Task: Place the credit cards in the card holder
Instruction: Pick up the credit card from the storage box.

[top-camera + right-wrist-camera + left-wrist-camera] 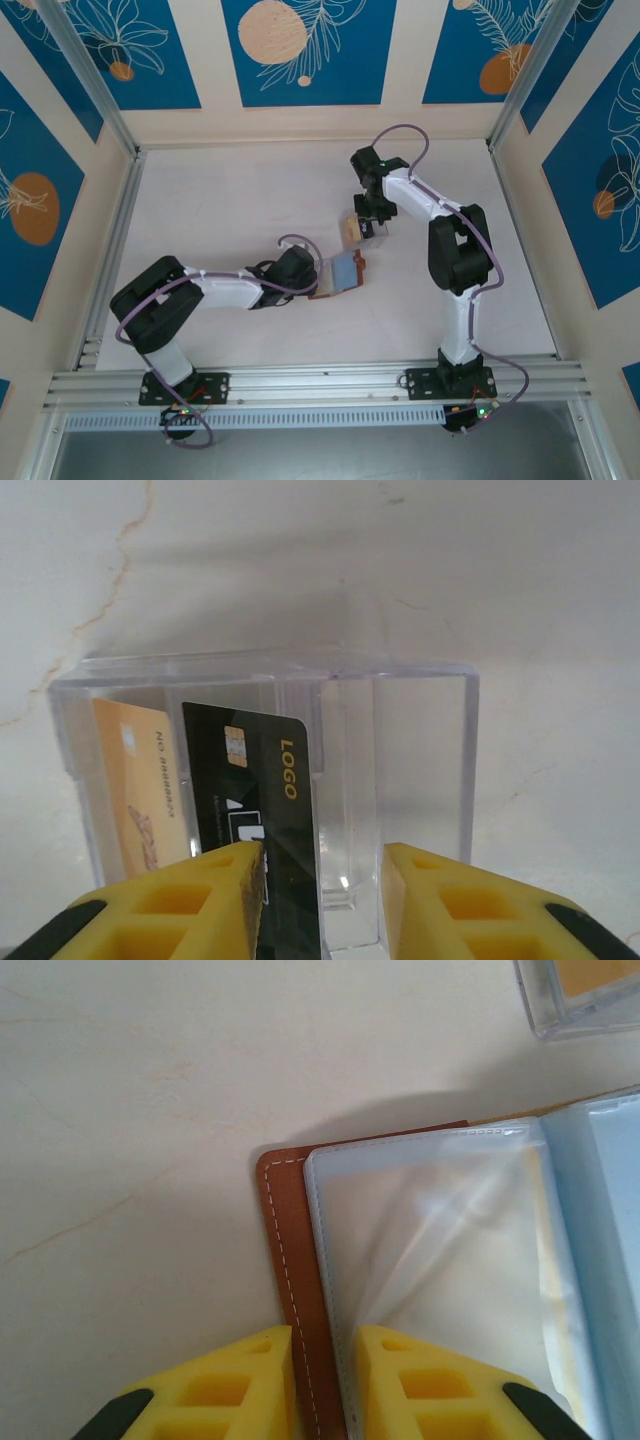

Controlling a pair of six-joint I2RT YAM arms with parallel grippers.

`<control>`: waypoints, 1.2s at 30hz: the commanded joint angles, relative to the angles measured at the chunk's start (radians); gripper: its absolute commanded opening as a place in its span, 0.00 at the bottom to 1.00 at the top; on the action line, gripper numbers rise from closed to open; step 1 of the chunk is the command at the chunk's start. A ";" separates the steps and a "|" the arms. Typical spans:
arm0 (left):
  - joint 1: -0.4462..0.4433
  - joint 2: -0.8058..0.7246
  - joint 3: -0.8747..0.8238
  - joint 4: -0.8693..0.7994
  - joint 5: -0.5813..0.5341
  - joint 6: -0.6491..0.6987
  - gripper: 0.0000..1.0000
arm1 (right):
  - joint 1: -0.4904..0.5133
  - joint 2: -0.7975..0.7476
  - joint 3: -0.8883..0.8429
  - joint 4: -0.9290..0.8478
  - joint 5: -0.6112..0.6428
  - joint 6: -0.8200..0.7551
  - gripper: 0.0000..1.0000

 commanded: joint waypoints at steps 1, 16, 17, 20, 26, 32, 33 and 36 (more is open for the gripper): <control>-0.005 0.066 -0.037 -0.125 0.059 -0.008 0.21 | 0.009 0.028 0.011 -0.015 -0.011 0.009 0.36; -0.005 0.064 -0.033 -0.130 0.056 -0.005 0.21 | 0.005 0.021 0.029 -0.033 -0.015 0.005 0.08; -0.006 0.064 -0.033 -0.130 0.056 -0.005 0.21 | 0.005 0.019 0.029 -0.033 -0.014 0.003 0.06; -0.005 0.064 -0.033 -0.130 0.056 -0.007 0.21 | 0.006 0.017 0.035 -0.044 -0.012 0.002 0.04; -0.005 0.064 -0.036 -0.128 0.058 -0.009 0.21 | 0.009 0.005 0.040 -0.059 -0.014 0.001 0.00; -0.006 0.055 -0.039 -0.131 0.055 -0.008 0.21 | 0.009 -0.003 0.038 -0.053 -0.065 -0.004 0.00; -0.005 0.052 -0.041 -0.131 0.053 -0.008 0.21 | 0.008 -0.005 0.038 -0.051 -0.074 -0.003 0.00; -0.005 0.043 -0.044 -0.130 0.055 -0.004 0.21 | 0.008 -0.040 0.035 -0.048 -0.083 0.002 0.00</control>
